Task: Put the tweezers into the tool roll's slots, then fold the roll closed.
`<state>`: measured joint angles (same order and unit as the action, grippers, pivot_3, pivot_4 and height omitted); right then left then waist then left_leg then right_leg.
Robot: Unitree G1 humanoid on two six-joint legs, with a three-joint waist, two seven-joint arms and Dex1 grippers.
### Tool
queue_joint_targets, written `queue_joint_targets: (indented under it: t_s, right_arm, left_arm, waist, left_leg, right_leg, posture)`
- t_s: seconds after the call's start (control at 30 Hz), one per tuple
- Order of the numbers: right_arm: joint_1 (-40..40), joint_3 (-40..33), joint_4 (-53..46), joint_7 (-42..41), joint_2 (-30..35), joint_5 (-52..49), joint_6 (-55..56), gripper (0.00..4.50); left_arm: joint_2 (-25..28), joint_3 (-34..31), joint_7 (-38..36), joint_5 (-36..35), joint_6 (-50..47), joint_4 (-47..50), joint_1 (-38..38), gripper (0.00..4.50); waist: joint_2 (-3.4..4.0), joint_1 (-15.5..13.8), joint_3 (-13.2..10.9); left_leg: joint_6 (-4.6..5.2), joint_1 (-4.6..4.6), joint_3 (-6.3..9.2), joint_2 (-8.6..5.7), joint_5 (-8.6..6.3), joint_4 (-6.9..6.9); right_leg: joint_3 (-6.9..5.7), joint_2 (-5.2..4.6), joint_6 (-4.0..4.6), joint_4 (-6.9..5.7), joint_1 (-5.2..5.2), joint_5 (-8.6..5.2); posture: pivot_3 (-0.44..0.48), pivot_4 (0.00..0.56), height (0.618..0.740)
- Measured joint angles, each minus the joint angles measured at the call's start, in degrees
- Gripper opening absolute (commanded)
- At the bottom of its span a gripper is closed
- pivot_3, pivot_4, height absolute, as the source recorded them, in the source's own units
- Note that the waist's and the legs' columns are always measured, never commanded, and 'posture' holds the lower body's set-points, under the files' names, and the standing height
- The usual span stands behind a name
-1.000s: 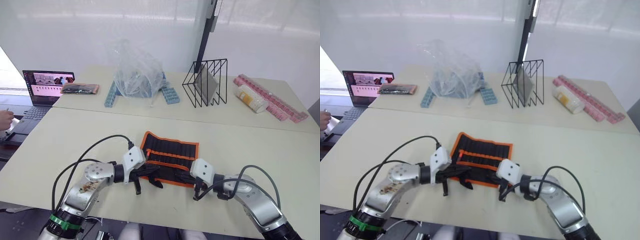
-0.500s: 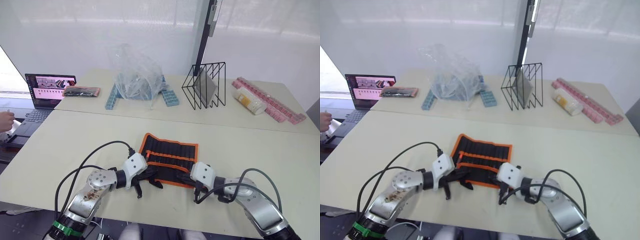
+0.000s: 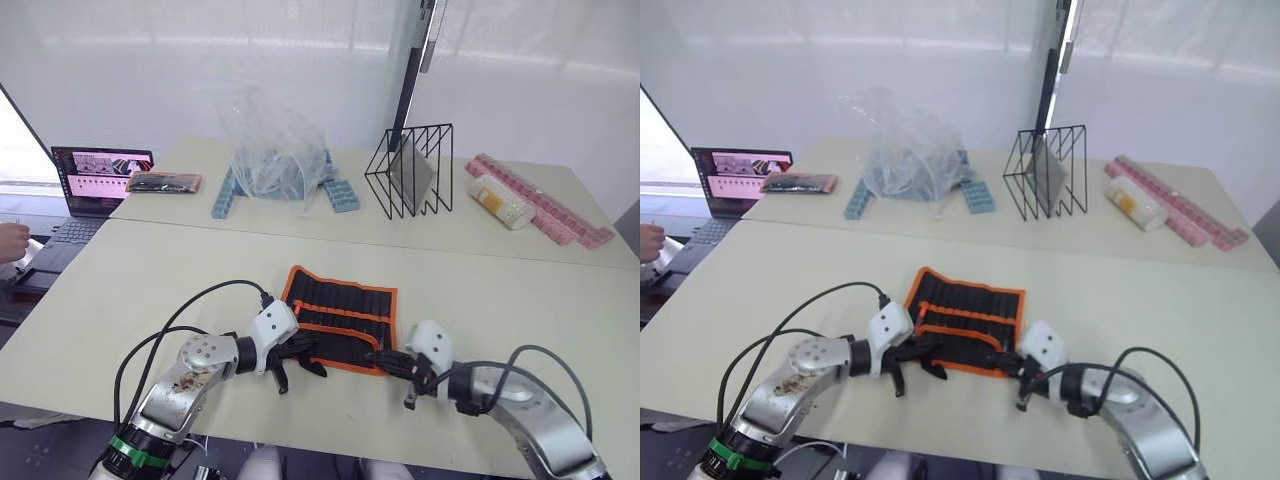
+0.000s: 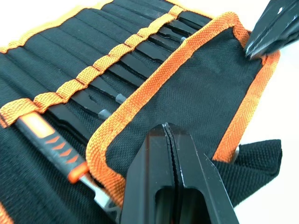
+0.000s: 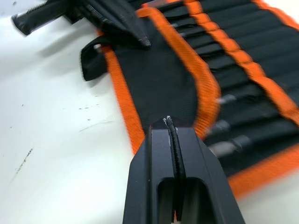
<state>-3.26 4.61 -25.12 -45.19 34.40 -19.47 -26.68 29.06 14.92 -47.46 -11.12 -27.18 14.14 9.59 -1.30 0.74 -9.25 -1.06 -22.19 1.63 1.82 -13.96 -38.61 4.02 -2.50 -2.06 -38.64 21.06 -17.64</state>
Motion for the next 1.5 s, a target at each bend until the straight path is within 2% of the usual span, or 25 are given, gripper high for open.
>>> queue_joint_targets:
  t_s: [0.1,0.3,0.7,0.97,1.5]
  right_arm:
    - [0.12,-4.05,-0.08,2.33,-1.29,-2.57,-2.58,0.84]
    - [0.84,-7.46,1.02,7.88,-2.56,-6.67,-13.46,2.89]
    - [5.12,-15.10,2.85,13.37,-7.49,-20.21,-32.30,2.89]
    - [7.66,-16.92,4.50,16.18,-12.63,-26.81,-37.96,2.89]
    - [8.64,-22.46,9.74,18.24,-12.14,-34.52,-40.89,2.89]
  left_arm:
    - [0.01,0.03,-0.02,-0.01,-0.55,0.07,0.35,0.00]
    - [0.00,0.52,-0.10,-0.01,-0.98,0.32,0.65,0.00]
    - [-0.46,1.13,0.56,0.00,-1.35,0.44,0.91,0.00]
    - [-0.53,1.15,0.65,0.01,-1.31,0.60,0.96,0.00]
    - [-0.49,1.32,0.67,0.01,-1.04,1.01,0.81,0.00]
  waist:
    - [0.00,-0.05,0.00]
    - [0.00,-0.08,0.00]
    - [0.00,0.04,0.01]
    - [-0.01,0.30,0.02]
    - [0.01,0.19,0.00]
  left_leg:
    - [0.00,-0.02,0.01,0.00,0.00,0.00]
    - [0.00,-0.10,0.00,-0.01,0.00,0.02]
    - [0.00,-0.07,-0.01,0.03,0.00,0.31]
    - [0.00,-0.09,-0.03,0.06,0.00,0.48]
    - [0.00,-0.16,-0.06,0.03,0.00,0.61]
  right_leg:
    - [-0.01,0.00,0.00,0.04,0.00,0.00]
    - [0.00,-0.03,0.03,0.12,0.03,0.02]
    - [0.01,0.01,-0.01,0.47,0.00,0.03]
    - [0.04,0.03,0.00,0.57,0.08,0.04]
    - [0.05,0.00,0.03,0.70,0.13,0.04]
  posture:
    - [0.000,0.150,0.720]
    - [0.000,0.150,0.720]
    - [0.000,0.150,0.720]
    - [0.000,0.150,0.720]
    - [0.000,0.150,0.720]
